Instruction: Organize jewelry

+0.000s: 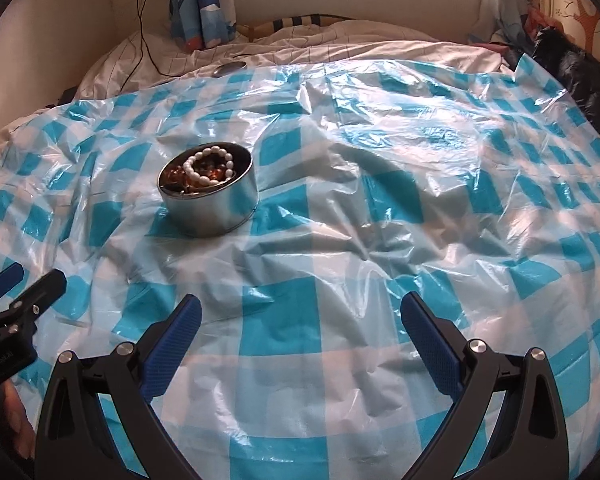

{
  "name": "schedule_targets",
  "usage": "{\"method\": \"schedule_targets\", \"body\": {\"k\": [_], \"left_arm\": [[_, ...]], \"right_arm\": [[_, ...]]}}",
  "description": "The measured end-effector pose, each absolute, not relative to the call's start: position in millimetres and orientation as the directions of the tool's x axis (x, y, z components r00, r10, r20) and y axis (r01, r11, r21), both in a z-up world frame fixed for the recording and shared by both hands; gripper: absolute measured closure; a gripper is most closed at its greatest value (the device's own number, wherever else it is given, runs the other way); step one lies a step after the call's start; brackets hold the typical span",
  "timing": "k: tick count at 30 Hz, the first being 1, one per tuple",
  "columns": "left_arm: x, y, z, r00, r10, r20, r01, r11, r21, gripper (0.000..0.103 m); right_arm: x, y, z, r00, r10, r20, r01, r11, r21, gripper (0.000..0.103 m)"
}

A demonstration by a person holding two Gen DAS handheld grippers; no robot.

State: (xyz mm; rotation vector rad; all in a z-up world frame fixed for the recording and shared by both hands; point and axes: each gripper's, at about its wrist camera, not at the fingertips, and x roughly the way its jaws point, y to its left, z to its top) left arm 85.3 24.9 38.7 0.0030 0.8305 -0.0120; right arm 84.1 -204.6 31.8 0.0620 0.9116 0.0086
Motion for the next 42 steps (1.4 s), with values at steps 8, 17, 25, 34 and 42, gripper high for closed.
{"method": "schedule_targets", "body": {"k": [8, 17, 25, 34, 42], "left_arm": [[90.2, 19.7, 33.1, 0.666, 0.003, -0.746, 0.011, 1.000, 0.014, 0.008], [94.7, 16.5, 30.1, 0.663, 0.006, -0.748, 0.014, 1.000, 0.021, 0.008], [102.8, 13.1, 27.4, 0.661, 0.007, -0.751, 0.022, 0.999, 0.029, 0.008], [111.1, 21.6, 35.4, 0.727, -0.088, -0.681, 0.052, 0.996, -0.072, 0.010], [133.5, 28.3, 16.9, 0.623, -0.039, -0.781, -0.013, 0.998, -0.061, 0.008]], "right_arm": [[88.5, -210.5, 25.6, 0.597, 0.032, -0.801, 0.026, 0.998, 0.060, 0.007], [92.6, -211.6, 23.4, 0.594, 0.025, -0.804, 0.027, 0.998, 0.051, 0.007], [97.9, -210.6, 20.3, 0.591, 0.023, -0.806, 0.024, 0.999, 0.045, 0.007], [116.7, -211.5, 14.6, 0.584, 0.018, -0.812, 0.028, 0.999, 0.042, 0.007], [128.6, -217.6, 13.1, 0.583, 0.004, -0.813, 0.052, 0.998, 0.043, 0.007]]}}
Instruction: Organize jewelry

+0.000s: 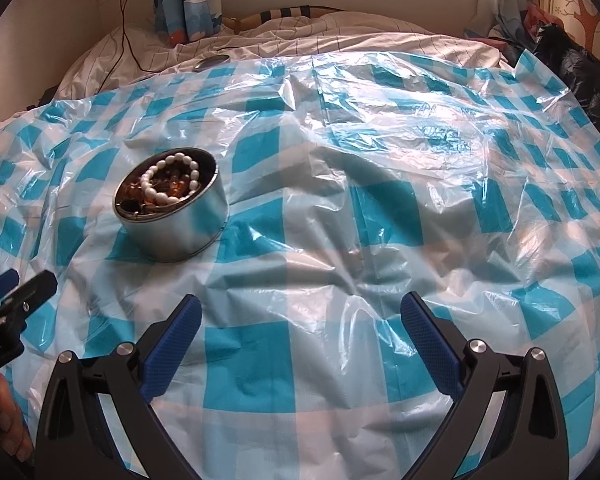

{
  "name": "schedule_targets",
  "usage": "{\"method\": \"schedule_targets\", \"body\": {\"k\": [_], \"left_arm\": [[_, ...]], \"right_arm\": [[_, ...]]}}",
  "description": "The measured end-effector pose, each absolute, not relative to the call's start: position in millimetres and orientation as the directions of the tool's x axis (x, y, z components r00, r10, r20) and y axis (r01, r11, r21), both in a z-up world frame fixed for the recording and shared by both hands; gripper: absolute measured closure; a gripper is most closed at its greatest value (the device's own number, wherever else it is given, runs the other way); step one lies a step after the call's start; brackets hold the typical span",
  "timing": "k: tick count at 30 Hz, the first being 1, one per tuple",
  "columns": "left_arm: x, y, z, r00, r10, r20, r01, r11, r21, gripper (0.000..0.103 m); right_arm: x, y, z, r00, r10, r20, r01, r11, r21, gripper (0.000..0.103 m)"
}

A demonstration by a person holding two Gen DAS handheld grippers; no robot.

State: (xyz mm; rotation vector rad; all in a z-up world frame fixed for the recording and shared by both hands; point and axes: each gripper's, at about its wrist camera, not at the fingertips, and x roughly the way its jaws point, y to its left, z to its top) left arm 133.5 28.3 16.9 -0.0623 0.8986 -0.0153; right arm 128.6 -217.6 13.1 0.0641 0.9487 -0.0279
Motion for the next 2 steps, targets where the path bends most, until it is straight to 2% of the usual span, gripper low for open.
{"method": "schedule_targets", "body": {"k": [2], "left_arm": [[132.8, 27.1, 16.8, 0.625, -0.019, -0.780, -0.012, 0.999, -0.034, 0.008]], "right_arm": [[129.4, -218.5, 11.0, 0.577, 0.002, -0.817, 0.058, 0.997, 0.044, 0.007]]}}
